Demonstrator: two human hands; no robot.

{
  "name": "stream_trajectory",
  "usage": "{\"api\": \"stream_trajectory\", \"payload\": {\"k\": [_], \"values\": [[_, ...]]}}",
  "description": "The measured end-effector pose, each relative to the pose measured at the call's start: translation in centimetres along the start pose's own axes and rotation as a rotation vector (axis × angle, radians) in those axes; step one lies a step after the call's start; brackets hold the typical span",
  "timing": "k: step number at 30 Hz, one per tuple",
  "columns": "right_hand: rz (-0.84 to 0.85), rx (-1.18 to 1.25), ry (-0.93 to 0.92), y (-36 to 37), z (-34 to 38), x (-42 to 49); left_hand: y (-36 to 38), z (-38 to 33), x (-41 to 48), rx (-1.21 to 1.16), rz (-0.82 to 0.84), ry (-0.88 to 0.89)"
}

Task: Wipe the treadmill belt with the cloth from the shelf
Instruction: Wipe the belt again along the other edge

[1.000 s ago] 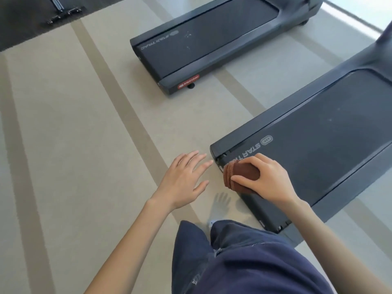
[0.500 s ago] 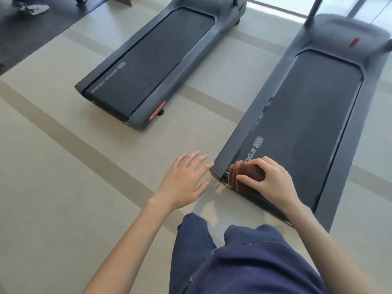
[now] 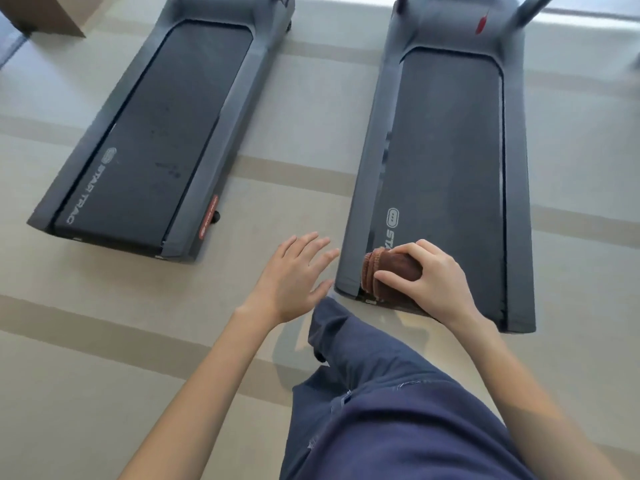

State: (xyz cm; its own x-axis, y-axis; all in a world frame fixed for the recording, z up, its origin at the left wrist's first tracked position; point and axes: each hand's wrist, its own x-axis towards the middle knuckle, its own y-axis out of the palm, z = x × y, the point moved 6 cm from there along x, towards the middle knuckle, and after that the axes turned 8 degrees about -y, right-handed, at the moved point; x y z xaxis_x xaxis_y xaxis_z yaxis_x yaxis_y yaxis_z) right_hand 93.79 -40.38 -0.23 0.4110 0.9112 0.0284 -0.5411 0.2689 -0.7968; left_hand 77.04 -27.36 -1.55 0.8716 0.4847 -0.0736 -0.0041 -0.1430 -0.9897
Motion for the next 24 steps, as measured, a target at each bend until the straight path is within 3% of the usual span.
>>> {"api": "stream_trajectory", "payload": {"k": [12, 16, 24], "values": [[-0.148, 0.034, 0.143, -0.2, -2.1, 15.5, -3.2, 9.3, 15.7, 0.004, 0.038, 0.136], [-0.19, -0.003, 0.171, -1.6, -3.5, 18.7, -4.3, 9.2, 21.3, 0.043, 0.032, 0.253], [-0.416, -0.024, 0.492, -3.7, -7.3, 17.2, -3.9, 6.2, 30.1, 0.08, 0.102, 0.572]]}}
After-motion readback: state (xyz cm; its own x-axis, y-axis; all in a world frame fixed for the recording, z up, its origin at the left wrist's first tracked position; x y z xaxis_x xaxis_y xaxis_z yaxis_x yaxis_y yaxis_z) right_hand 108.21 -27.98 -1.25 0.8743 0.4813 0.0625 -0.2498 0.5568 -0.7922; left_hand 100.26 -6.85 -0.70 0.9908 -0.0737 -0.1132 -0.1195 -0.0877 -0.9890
